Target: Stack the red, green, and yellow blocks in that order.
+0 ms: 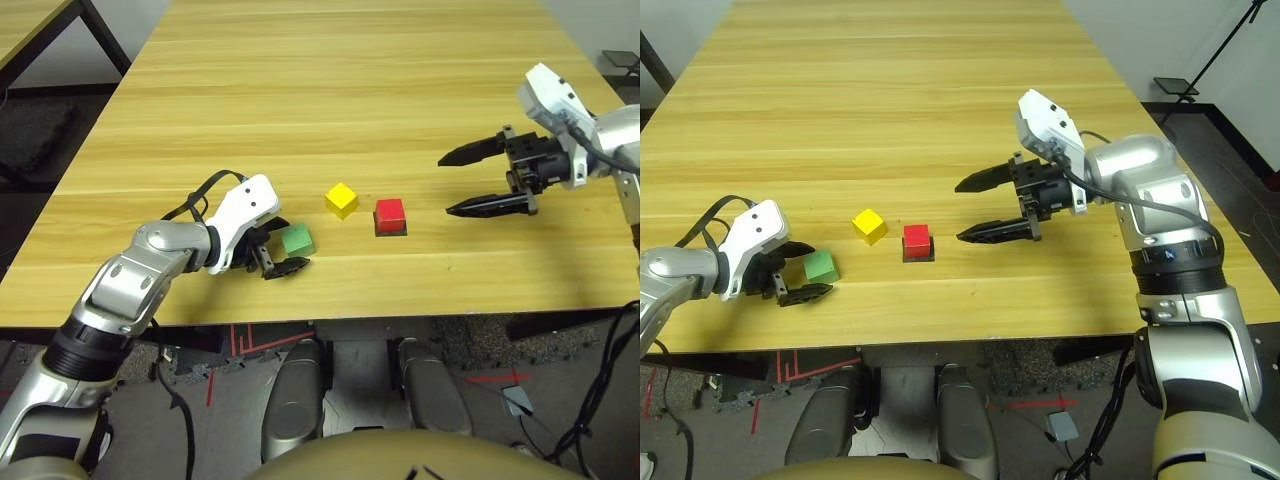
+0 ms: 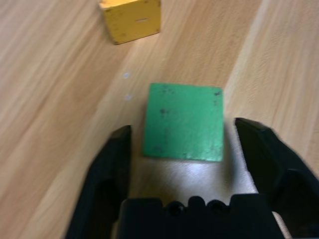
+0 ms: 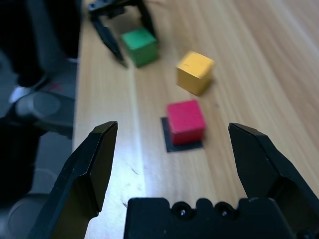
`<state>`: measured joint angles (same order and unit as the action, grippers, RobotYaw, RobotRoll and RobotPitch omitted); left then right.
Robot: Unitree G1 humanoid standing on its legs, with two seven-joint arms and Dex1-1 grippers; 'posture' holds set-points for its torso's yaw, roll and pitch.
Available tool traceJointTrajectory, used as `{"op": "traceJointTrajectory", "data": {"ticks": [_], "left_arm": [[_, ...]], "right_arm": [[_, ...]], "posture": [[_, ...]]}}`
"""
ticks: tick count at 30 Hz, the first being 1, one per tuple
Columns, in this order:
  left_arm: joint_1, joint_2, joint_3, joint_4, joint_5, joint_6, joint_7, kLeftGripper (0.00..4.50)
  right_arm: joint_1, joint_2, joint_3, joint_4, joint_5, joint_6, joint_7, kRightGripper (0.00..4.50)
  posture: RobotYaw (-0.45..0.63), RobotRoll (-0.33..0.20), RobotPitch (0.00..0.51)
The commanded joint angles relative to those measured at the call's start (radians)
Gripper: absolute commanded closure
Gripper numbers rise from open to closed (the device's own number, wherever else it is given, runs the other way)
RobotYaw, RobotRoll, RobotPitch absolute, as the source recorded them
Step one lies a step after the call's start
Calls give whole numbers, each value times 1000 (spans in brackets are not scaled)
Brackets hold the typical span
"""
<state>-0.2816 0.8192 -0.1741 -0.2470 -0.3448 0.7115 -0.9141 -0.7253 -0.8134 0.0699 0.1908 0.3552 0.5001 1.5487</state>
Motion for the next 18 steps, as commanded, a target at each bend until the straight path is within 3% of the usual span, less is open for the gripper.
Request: {"op": "traceJointTrajectory", "data": {"ticks": [1,3,11,18], "left_arm": [[-35,-8,-1,-1,-17,20,-27,1873],[-77,-17,7,-11,-41,50,-40,2453],[-352,-74,-49,28,-84,116,-131,2446],[-566,-178,-202,227,-1,42,-263,2446]], "right_arm": [[40,-33,-33,-27,21,0,-12,0],[66,-53,-41,-26,20,-10,-19,0],[151,-84,-62,-62,31,-14,-53,0],[206,-84,-68,-113,38,-7,-90,0]], "posture": [[238,-108,96],[225,-102,96],[178,-80,100],[139,-66,93]]}}
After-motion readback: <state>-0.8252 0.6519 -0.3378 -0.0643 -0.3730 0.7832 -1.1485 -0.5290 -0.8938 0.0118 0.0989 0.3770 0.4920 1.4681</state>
